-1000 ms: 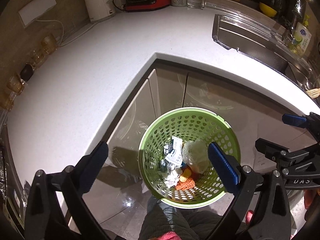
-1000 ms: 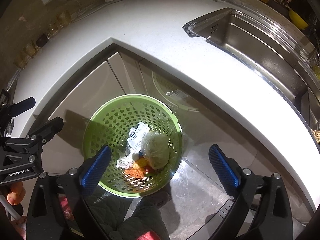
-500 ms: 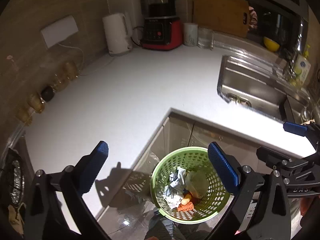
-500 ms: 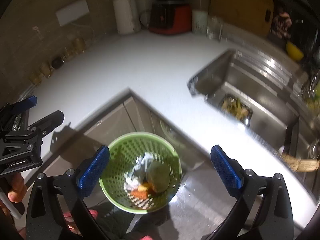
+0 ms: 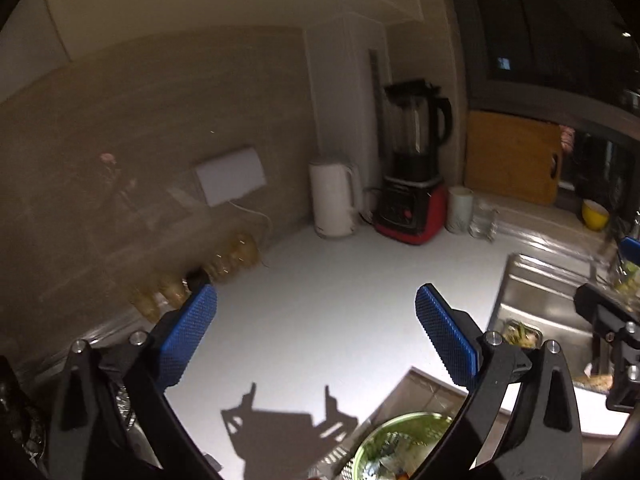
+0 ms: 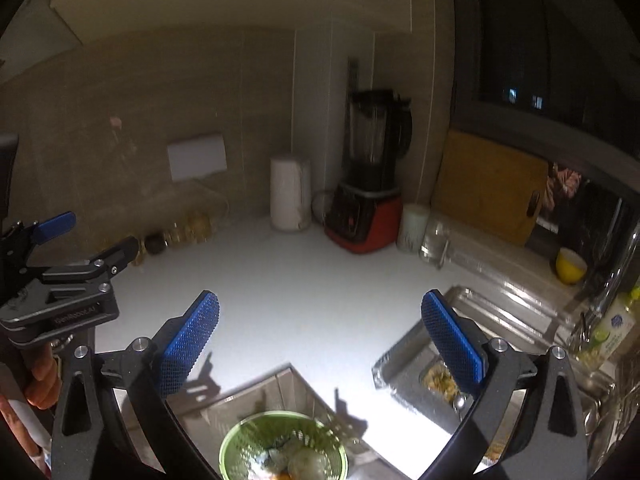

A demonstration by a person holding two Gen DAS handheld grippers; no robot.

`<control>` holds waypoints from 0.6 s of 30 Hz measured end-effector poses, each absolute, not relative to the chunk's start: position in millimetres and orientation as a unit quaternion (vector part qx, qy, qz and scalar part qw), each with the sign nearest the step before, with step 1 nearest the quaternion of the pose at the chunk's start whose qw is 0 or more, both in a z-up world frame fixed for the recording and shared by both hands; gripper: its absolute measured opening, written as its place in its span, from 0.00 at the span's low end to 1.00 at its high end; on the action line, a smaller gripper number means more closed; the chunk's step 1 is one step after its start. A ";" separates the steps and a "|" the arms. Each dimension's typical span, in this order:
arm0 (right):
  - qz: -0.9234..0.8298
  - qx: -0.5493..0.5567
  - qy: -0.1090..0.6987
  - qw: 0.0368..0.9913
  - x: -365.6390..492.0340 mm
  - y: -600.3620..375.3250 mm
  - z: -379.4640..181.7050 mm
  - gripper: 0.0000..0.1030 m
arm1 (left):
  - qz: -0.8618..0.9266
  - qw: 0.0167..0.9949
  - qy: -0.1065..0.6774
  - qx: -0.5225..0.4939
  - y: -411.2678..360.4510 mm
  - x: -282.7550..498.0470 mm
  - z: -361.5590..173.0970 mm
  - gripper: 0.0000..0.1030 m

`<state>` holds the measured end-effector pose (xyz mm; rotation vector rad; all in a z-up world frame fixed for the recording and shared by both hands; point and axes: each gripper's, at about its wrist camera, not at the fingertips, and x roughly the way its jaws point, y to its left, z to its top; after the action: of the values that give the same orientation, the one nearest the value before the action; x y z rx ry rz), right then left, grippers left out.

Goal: Collect trash

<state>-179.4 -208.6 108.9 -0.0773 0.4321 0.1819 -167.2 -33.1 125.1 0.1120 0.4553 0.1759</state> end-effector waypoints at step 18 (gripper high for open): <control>0.099 -0.001 0.216 0.971 -202.9 -209.0 99.2 0.98 | 0.099 0.961 0.259 0.000 -22.2 -167.2 110.4 0.92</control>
<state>-202.9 -209.0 99.2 -0.0028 0.4366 0.2006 -167.2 -22.2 110.4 -0.0003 0.5259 0.2005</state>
